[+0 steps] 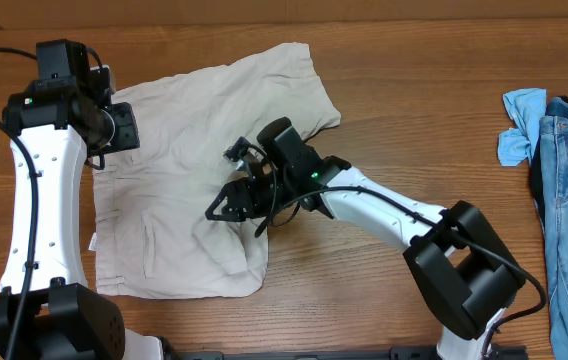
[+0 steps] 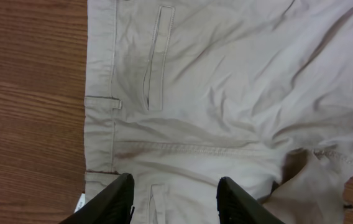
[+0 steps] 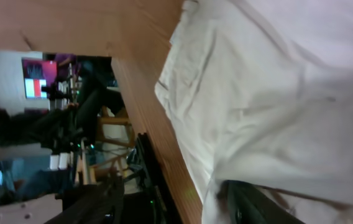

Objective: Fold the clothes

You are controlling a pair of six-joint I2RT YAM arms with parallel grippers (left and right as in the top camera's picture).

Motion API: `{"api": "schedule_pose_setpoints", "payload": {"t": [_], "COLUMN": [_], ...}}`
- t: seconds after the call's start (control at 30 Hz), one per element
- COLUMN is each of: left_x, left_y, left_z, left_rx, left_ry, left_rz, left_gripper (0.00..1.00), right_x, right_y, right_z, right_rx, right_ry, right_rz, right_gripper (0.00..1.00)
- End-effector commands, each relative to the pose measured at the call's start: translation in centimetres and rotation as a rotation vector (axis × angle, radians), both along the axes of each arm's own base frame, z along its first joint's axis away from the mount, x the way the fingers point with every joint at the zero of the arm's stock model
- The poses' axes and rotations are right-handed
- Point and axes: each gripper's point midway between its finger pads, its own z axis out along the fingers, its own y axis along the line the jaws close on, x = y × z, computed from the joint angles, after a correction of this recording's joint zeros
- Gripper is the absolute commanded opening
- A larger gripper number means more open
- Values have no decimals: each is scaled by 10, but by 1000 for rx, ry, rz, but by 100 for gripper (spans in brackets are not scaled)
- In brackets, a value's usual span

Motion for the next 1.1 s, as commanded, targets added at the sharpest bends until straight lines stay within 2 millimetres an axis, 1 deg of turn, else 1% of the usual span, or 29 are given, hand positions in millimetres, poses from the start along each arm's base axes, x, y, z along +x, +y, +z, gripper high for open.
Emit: {"api": "schedule_pose_setpoints", "payload": {"t": [0.0,0.1,0.2,0.27,0.3,0.4,0.47,0.5,0.63,0.7,0.73,0.77,0.87,1.07], "left_x": [1,2,2,3,3,3,3,3,2,2,2,2,2,2], "left_y": [-2,-2,-2,-2,-2,-2,-2,-2,-2,-2,-2,-2,-2,-2], "left_z": [-1,-1,0,0,0,0,0,0,0,-1,-1,-1,-1,-1], "left_rx": [6,6,7,7,7,7,7,7,7,7,7,7,7,7], "left_ry": [2,1,-2,-4,-4,-4,-3,-3,-2,-1,-1,-1,-1,-1], "left_rz": [-27,-27,-27,-27,-27,-27,-27,-27,-27,-27,-27,-27,-27,-27], "left_gripper": [47,48,48,48,49,49,49,49,50,50,51,51,52,54], "right_x": [39,67,84,91,92,91,89,88,76,69,64,61,55,64], "right_y": [-37,-77,-109,-124,-125,-122,-122,-121,-110,-104,-97,-92,-86,-78], "right_z": [-7,-25,-40,-49,-51,-64,-77,-82,-96,-97,-96,-96,-96,-90], "right_rx": [-81,-192,-286,-349,-361,-390,-429,-438,-430,-427,-420,-415,-412,-373], "right_ry": [-9,0,-20,-56,-68,-97,-96,-90,-110,-134,-168,-187,-206,-251], "right_rz": [-133,-253,-325,-346,-346,-321,-317,-312,-221,-176,-134,-112,-84,-93], "right_gripper": [59,60,60,60,60,60,54,53,54,55,58,58,59,58]}}
